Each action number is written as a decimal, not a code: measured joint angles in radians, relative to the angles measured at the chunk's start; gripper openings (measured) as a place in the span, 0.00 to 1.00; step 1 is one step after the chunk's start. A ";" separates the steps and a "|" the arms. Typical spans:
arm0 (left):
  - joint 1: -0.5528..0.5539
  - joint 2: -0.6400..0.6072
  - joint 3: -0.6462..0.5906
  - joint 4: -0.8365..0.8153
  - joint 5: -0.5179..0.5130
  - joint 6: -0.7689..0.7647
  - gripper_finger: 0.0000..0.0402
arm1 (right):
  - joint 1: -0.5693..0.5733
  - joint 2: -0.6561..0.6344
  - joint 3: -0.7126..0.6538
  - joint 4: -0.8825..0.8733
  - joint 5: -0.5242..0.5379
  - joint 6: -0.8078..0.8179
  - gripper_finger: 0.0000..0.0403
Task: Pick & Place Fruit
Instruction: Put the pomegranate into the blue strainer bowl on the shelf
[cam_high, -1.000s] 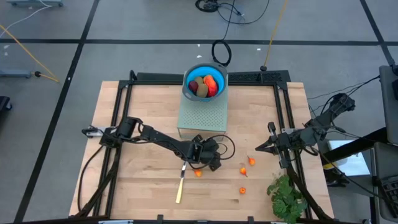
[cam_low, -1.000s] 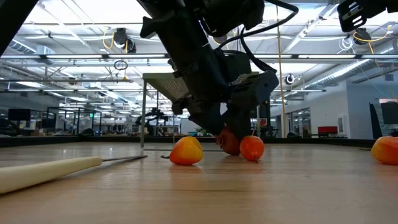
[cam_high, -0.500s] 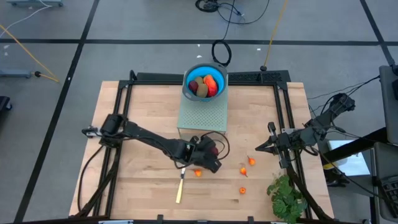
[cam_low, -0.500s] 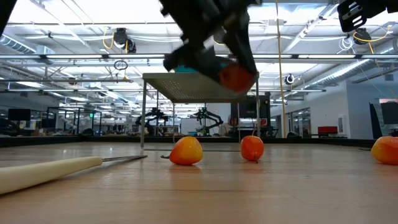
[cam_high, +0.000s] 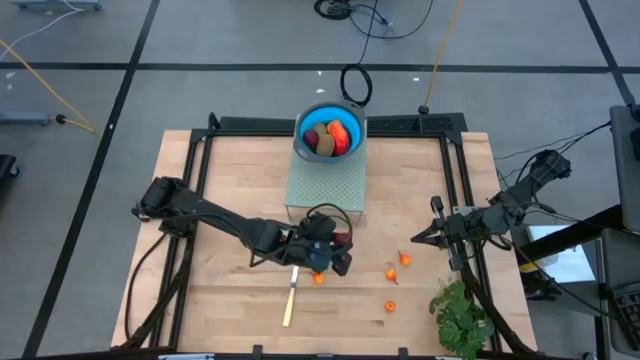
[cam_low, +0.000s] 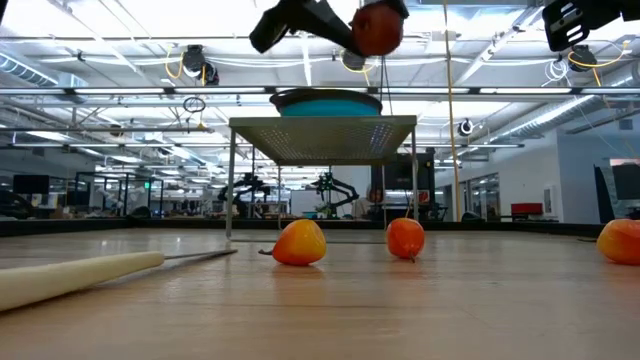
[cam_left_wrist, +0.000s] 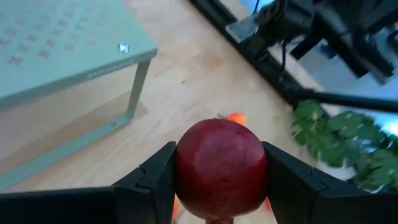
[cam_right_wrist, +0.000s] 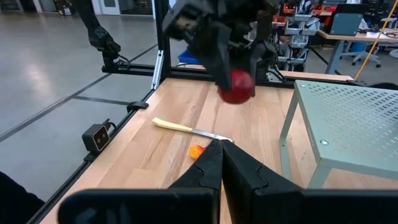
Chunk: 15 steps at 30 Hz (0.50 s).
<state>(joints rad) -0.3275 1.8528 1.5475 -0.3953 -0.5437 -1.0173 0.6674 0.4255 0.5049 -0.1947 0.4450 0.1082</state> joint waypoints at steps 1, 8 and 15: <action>0.000 -0.006 0.000 0.003 -0.006 -0.006 0.47 | 0.000 0.000 0.000 0.000 0.000 0.000 0.00; 0.002 -0.042 0.000 0.111 -0.071 0.047 0.48 | 0.000 0.000 0.000 -0.006 0.000 -0.001 0.00; 0.026 -0.102 0.000 0.193 -0.147 0.198 0.47 | 0.000 0.000 0.000 -0.016 -0.001 -0.001 0.00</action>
<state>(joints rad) -0.3013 1.7511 1.5478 -0.2027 -0.6906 -0.8194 0.6675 0.4255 0.5045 -0.2106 0.4442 0.1074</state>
